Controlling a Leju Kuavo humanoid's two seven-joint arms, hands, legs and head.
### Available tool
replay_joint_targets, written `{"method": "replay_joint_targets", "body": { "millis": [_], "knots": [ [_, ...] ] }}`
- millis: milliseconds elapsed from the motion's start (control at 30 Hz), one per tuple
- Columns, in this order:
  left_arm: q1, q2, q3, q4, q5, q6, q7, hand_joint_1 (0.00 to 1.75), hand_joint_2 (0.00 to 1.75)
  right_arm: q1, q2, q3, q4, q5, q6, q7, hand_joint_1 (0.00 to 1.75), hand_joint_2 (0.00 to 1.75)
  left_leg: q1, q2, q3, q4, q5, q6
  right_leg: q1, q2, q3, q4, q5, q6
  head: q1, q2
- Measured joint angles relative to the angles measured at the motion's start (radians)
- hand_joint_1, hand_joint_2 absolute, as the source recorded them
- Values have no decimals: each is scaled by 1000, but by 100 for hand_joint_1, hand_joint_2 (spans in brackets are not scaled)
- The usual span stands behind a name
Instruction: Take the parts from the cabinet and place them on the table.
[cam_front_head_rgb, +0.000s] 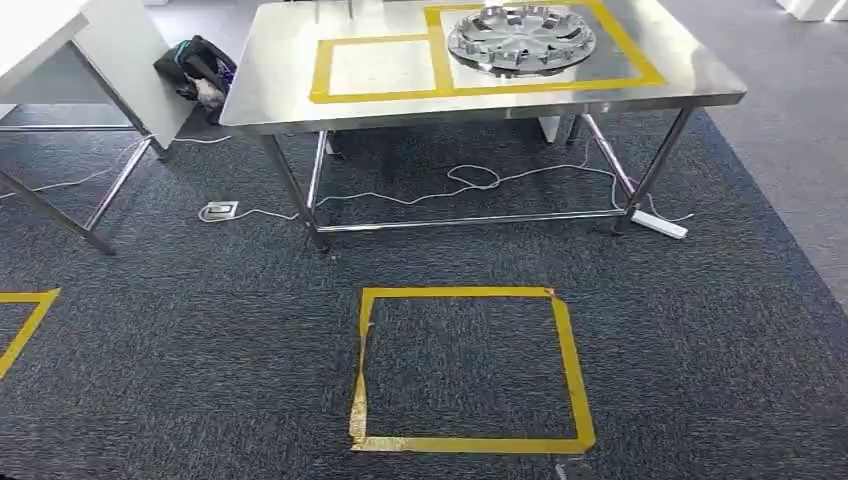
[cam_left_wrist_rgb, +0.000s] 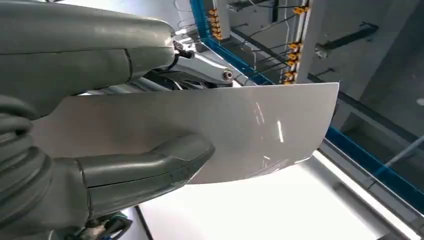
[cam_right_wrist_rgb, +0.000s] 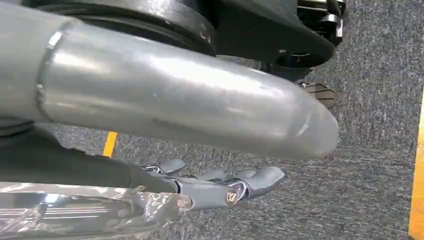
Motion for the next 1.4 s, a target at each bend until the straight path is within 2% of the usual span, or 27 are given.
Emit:
{"method": "replay_joint_targets", "body": {
  "millis": [33,267,533,767,1133,1167,1200,1233,1267,1300,1333,1367,1400],
  "knots": [
    [1,0,0,0,0,0,0,175,175,0,0,0,0,0,0,1,0,0,2,0,0,-1,-1,-17,1,0,0,0,0,0,0,0],
    [9,-1,0,-3,1,3,0,175,175,0,0,0,0,2,0,4,0,0,-3,0,-1,-1,-2,-14,-4,0,3,-6,4,2,1,0],
    [15,-1,1,-3,0,-29,0,175,175,1,0,1,0,6,3,9,0,0,-8,0,-2,0,-1,-8,-9,0,4,-9,6,6,0,0],
    [13,2,-27,-2,-13,-110,0,175,175,0,0,3,0,15,13,6,0,0,-8,0,-2,0,-1,-7,-10,0,4,-10,6,6,0,0],
    [10,5,-53,-2,-23,-110,0,175,175,0,0,8,0,15,13,6,0,0,-8,0,-2,0,-2,-6,-10,0,4,-10,6,6,0,0],
    [10,5,-53,-2,-23,-108,0,175,175,2,2,8,0,15,13,6,0,0,-13,0,2,-3,-3,6,-18,-1,10,-14,26,17,1,0],
    [10,5,-54,-1,-23,-108,0,175,175,3,3,8,1,15,14,5,0,0,-16,1,11,-22,-5,33,-17,-7,6,0,46,35,0,0],
    [9,5,-54,-1,-23,-107,0,175,175,3,3,8,1,15,13,6,0,0,-14,2,33,-51,4,53,-18,-9,1,1,44,41,-6,0],
    [8,4,-55,-1,-21,-107,0,175,175,1,2,8,1,15,13,5,0,0,-11,5,49,-69,12,59,-16,-12,-2,15,28,36,1,0],
    [7,4,-55,-1,-19,-107,0,175,175,0,2,8,1,15,13,7,0,0,-7,5,50,-71,15,61,-13,-11,-17,55,-7,25,5,0],
    [7,4,-54,0,-16,-107,0,175,175,-1,2,8,1,15,13,7,0,0,-3,6,48,-71,16,58,-14,-12,-47,121,-48,25,6,0],
    [7,4,-54,0,-14,-106,0,175,175,-1,2,8,1,15,13,7,0,0,0,7,47,-71,16,55,-17,-12,-78,188,-84,30,5,0],
    [6,3,-54,0,-14,-105,0,175,175,1,0,8,1,15,13,8,0,0,5,7,46,-70,17,50,-21,-12,-103,241,-109,40,5,0]
  ]
}}
